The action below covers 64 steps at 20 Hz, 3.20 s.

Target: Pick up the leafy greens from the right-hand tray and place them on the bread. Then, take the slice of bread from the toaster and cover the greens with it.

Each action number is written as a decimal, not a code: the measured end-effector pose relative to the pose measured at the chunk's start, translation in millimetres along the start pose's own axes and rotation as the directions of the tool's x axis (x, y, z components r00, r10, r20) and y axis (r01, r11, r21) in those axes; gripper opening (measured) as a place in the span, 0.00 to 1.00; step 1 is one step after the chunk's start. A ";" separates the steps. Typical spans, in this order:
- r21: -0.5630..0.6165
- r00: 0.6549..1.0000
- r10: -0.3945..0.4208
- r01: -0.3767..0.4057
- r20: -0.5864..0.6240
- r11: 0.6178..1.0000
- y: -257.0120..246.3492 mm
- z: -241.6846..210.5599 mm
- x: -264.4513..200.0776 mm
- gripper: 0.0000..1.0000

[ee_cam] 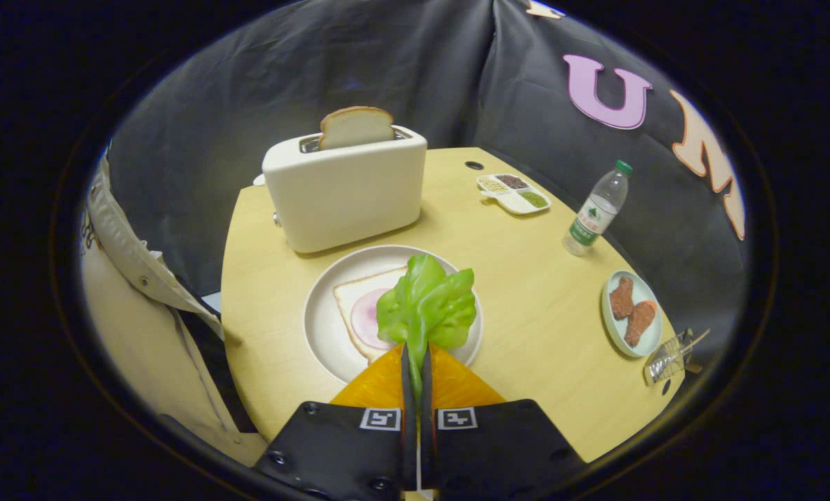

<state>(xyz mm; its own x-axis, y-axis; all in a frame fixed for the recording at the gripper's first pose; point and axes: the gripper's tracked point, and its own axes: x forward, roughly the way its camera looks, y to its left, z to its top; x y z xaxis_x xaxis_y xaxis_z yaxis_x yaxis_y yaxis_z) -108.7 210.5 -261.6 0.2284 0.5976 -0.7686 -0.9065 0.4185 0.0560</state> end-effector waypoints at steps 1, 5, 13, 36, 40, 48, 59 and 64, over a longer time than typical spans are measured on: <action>-0.003 1.000 0.010 -0.010 -0.001 1.000 4.5 2.0 4.7 0.05; -0.021 0.999 0.053 -0.053 -0.010 0.998 22.2 10.6 21.6 0.05; -0.026 0.991 0.120 -0.122 -0.052 0.992 41.6 16.0 47.8 0.05; 0.004 0.998 -0.046 0.045 0.037 0.999 15.1 92.9 29.3 1.00; 0.007 0.996 -0.053 0.053 0.073 0.999 23.1 128.9 23.5 1.00; 0.080 0.992 -0.041 0.031 0.119 0.996 42.1 195.7 22.4 1.00; 0.247 0.992 0.004 -0.035 0.125 0.968 58.5 257.5 41.6 0.99; 0.330 0.996 0.012 -0.041 0.088 0.943 68.4 263.8 57.8 0.98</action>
<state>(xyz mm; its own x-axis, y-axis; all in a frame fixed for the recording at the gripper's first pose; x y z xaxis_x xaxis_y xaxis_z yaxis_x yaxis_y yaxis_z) -63.8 454.1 -134.0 0.2477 0.6606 -0.7087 -0.7473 0.5958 0.2942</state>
